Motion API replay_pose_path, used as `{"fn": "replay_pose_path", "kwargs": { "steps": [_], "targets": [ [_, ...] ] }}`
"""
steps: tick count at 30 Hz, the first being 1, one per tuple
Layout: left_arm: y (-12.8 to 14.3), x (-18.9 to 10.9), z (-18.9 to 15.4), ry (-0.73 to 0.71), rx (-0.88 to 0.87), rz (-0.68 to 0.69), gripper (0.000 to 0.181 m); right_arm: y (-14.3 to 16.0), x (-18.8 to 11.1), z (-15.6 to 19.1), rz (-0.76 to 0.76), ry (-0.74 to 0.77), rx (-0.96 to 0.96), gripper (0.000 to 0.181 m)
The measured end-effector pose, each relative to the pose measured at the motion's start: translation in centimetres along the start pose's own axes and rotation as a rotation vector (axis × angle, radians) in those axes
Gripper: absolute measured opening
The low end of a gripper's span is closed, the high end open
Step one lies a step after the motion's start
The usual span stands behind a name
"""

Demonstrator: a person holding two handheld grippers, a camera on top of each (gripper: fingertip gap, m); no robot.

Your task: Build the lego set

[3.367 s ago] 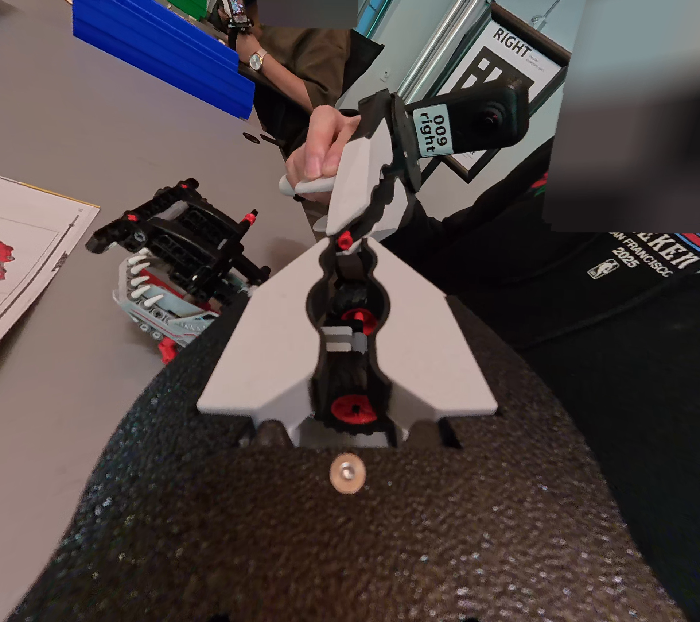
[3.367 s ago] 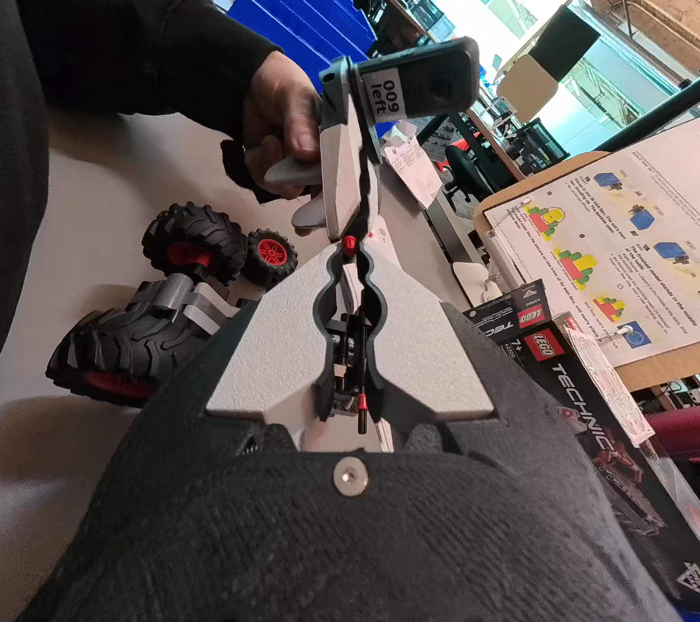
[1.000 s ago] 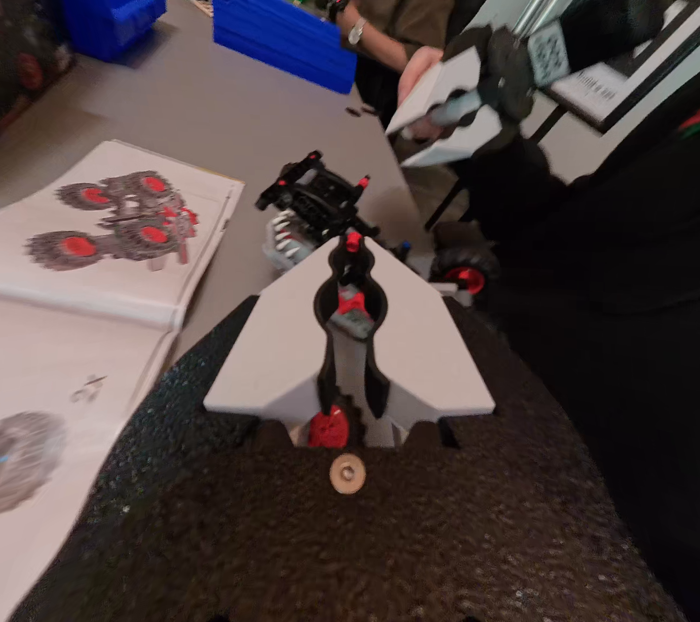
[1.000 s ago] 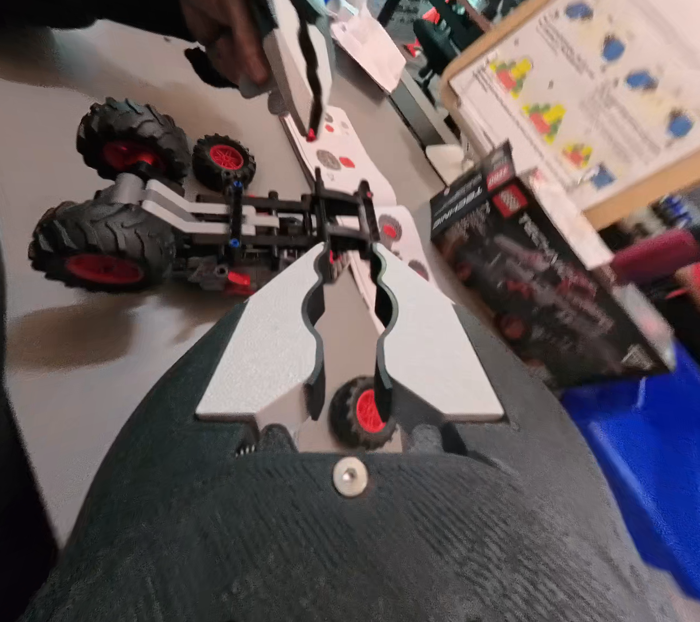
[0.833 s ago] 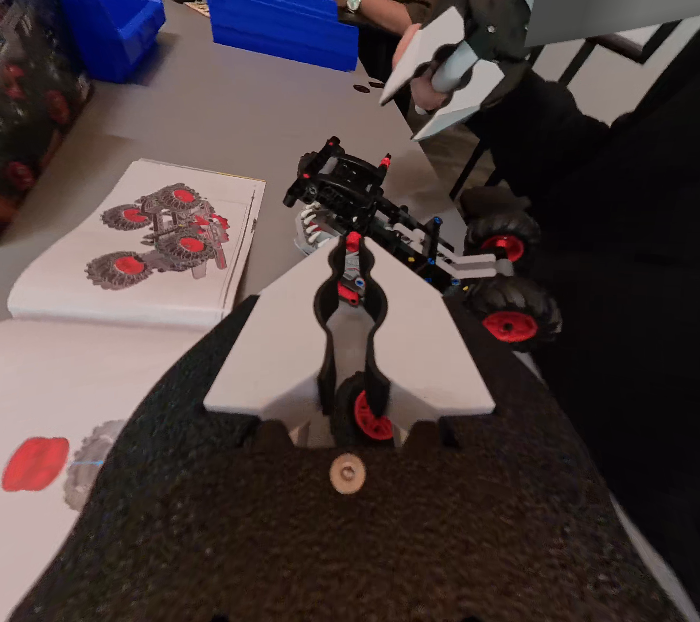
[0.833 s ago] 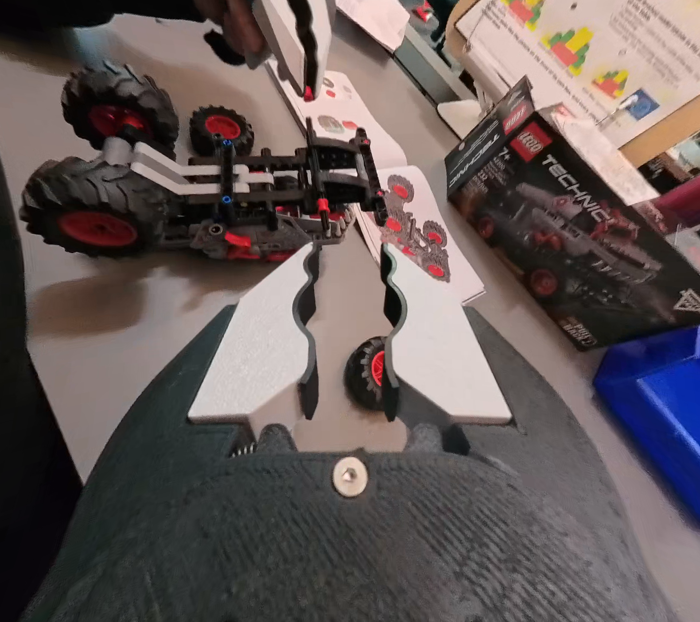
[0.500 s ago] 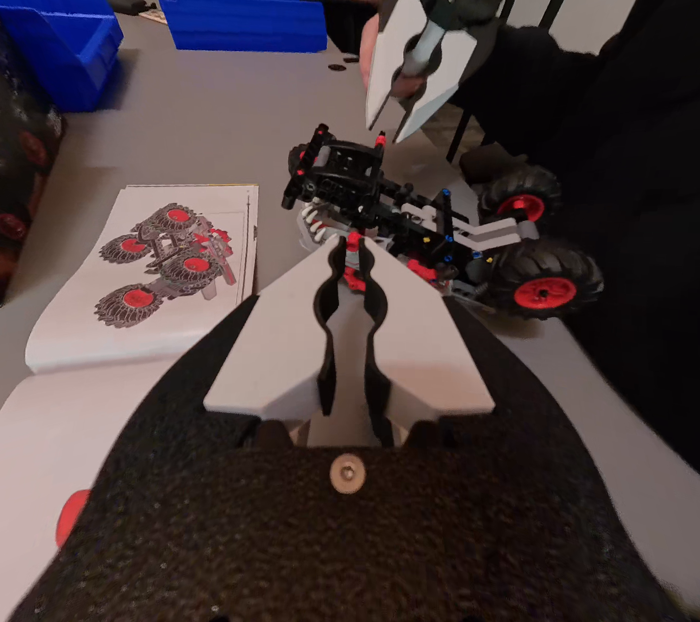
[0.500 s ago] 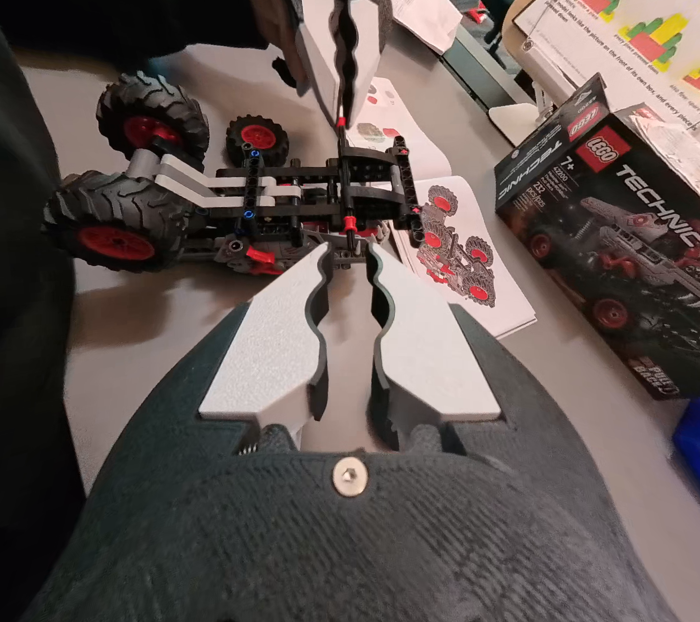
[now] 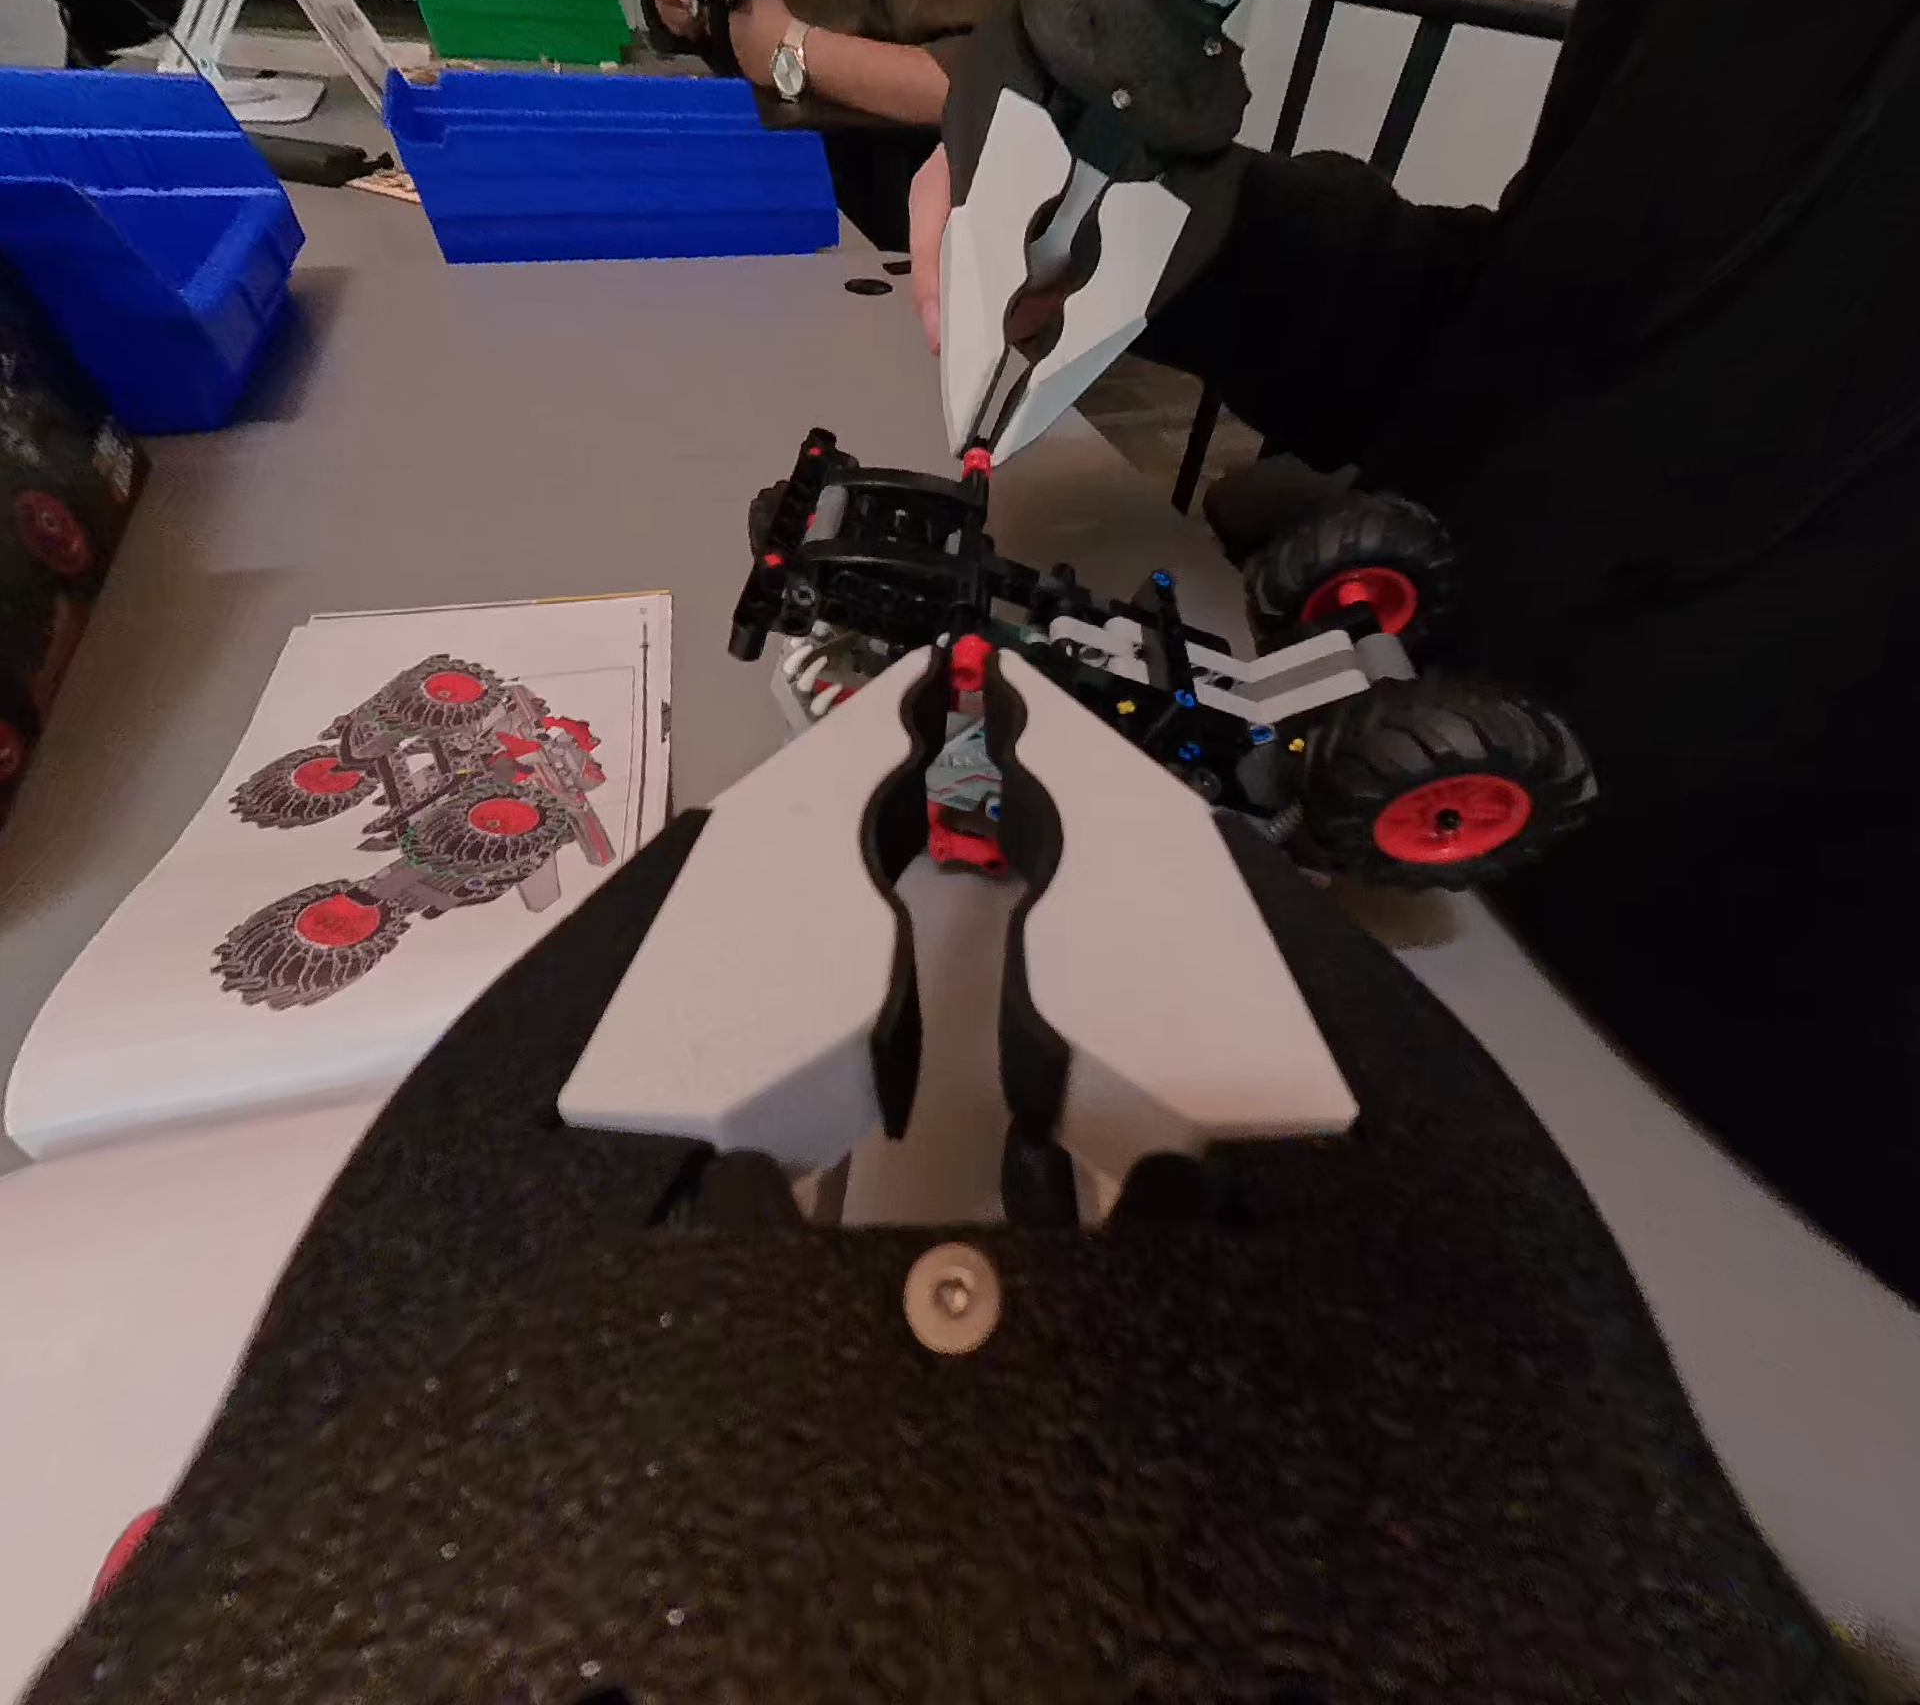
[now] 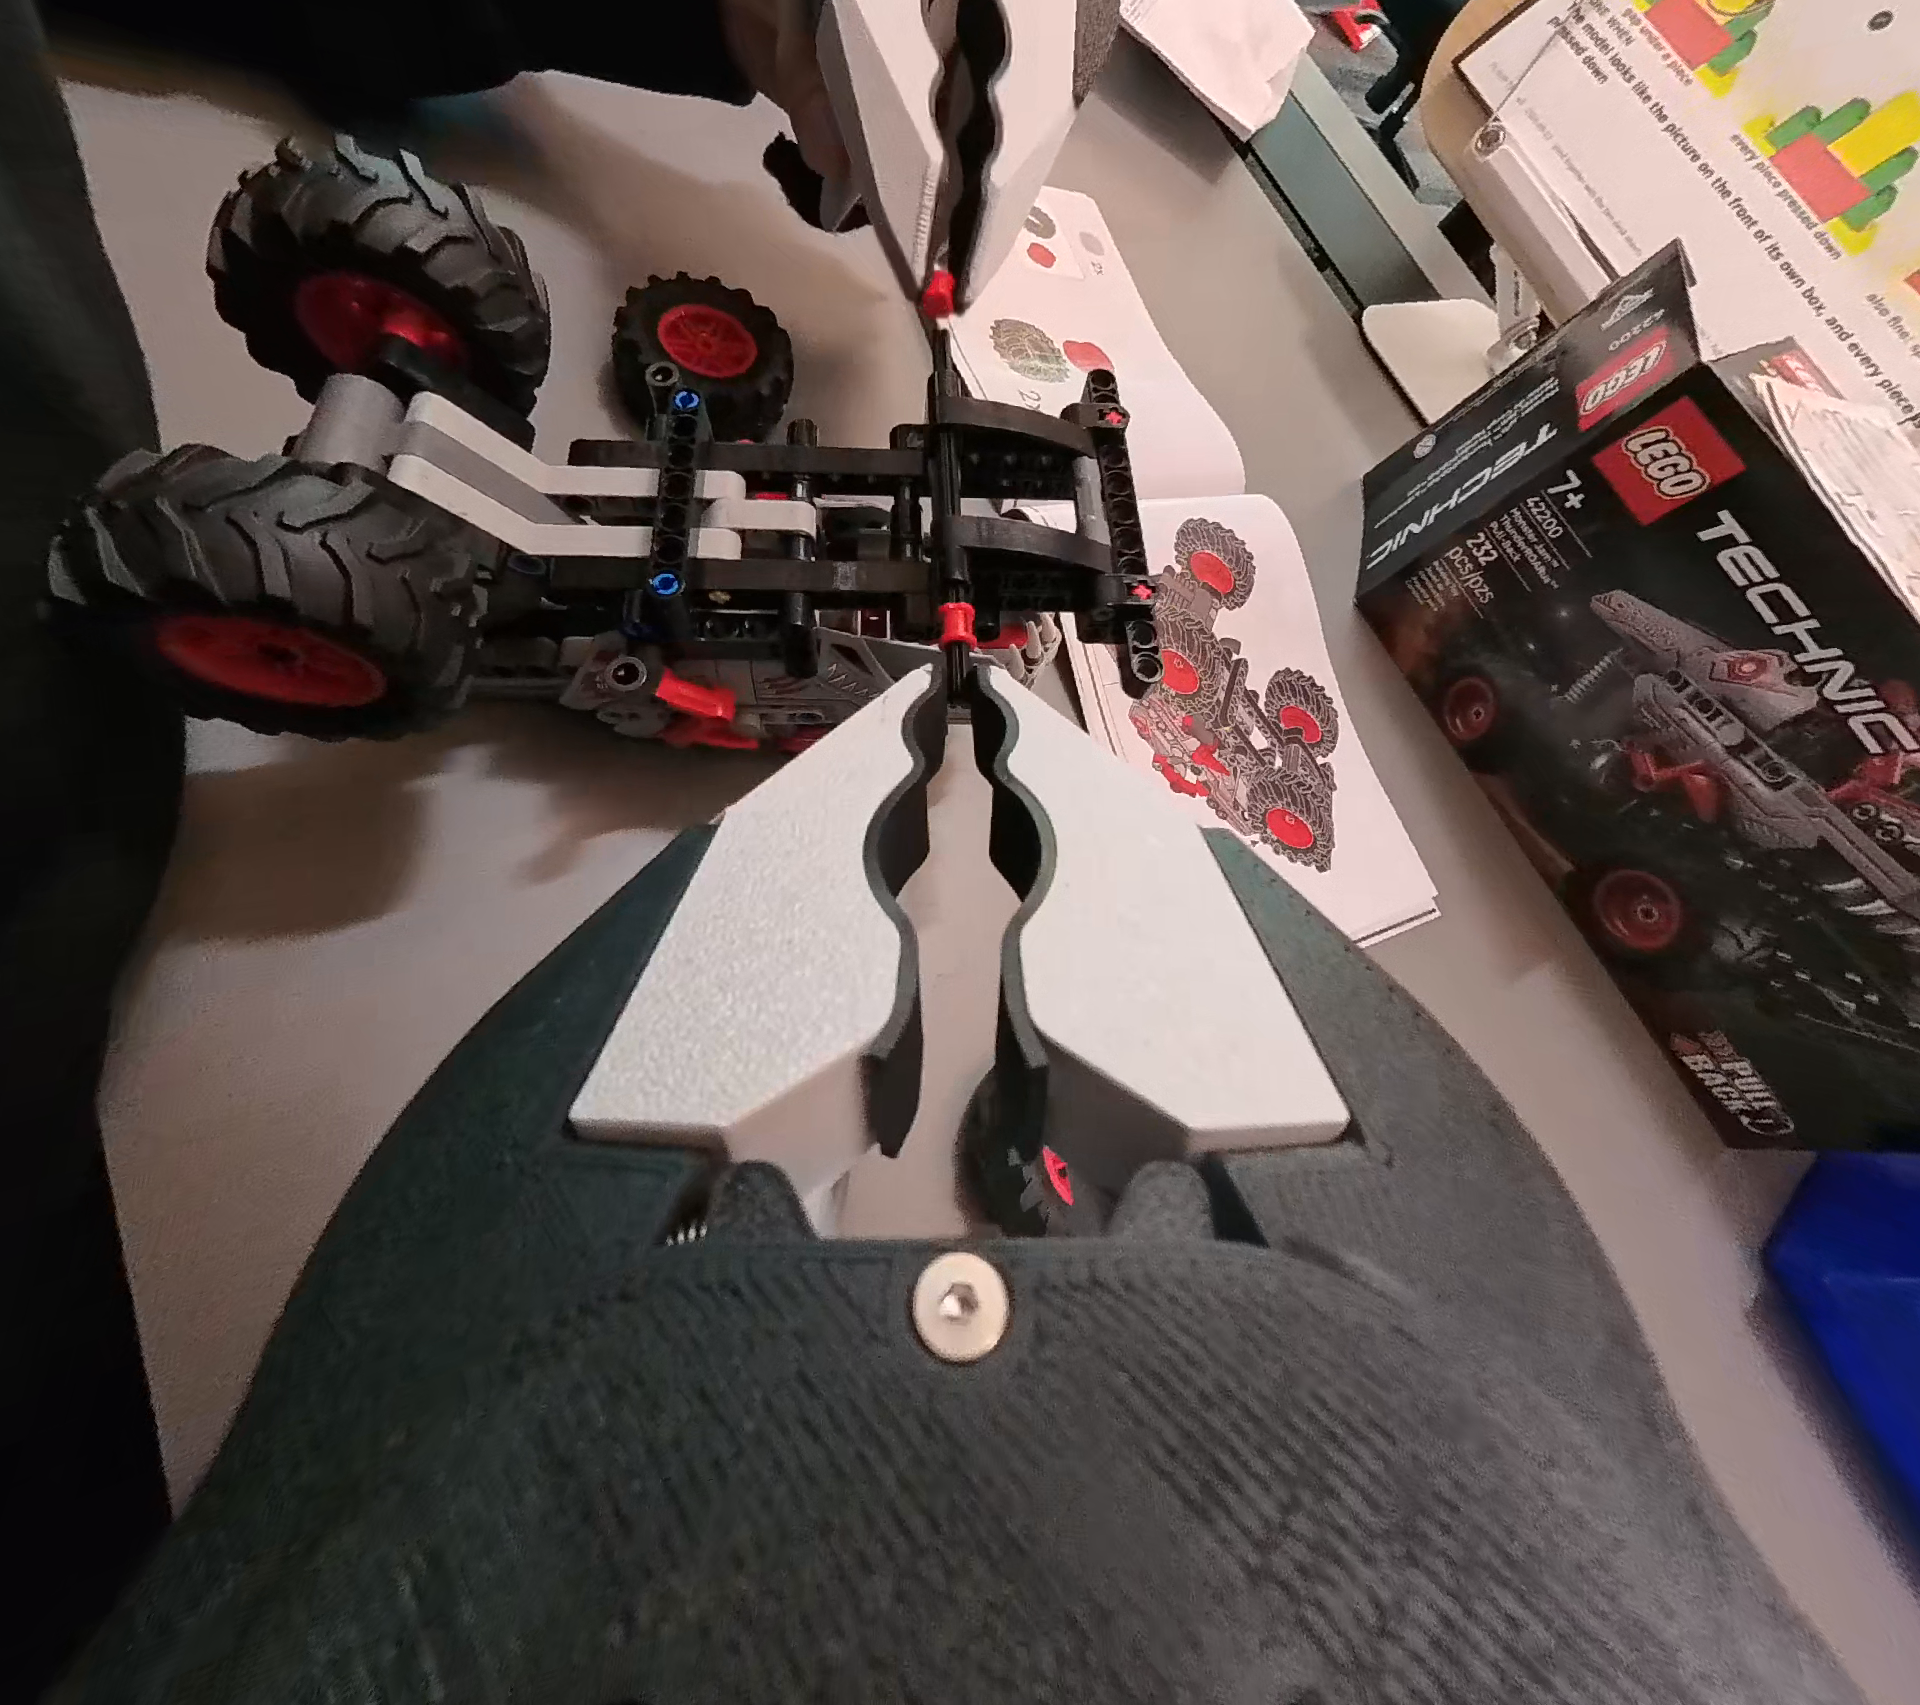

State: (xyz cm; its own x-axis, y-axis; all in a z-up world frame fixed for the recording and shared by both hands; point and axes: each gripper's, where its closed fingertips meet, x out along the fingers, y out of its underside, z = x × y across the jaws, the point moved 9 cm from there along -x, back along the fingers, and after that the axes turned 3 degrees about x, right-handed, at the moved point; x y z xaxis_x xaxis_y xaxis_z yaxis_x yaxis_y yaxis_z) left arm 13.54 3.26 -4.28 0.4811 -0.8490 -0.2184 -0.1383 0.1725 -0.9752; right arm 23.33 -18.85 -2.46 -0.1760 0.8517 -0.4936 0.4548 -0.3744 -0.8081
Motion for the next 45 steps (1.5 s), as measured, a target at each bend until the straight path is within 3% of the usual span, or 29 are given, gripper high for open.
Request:
{"fn": "replay_pose_path", "kwargs": {
  "steps": [31,41,45],
  "targets": [
    [0.2,0.0,-0.5,-0.067,0.082,0.044,0.003,0.1,0.3,-0.2,-0.02,-0.001,0.011,0.003],
    [0.3,0.6,-1.1,-0.183,0.195,0.057,0.003,0.4,0.3,-0.2,-0.038,0.004,0.035,0.002],
    [0.2,0.5,-0.9,-0.139,0.092,0.042,0.003,0.6,0.4,-0.2,-0.05,0.012,0.046,0.002]
  ]
}}
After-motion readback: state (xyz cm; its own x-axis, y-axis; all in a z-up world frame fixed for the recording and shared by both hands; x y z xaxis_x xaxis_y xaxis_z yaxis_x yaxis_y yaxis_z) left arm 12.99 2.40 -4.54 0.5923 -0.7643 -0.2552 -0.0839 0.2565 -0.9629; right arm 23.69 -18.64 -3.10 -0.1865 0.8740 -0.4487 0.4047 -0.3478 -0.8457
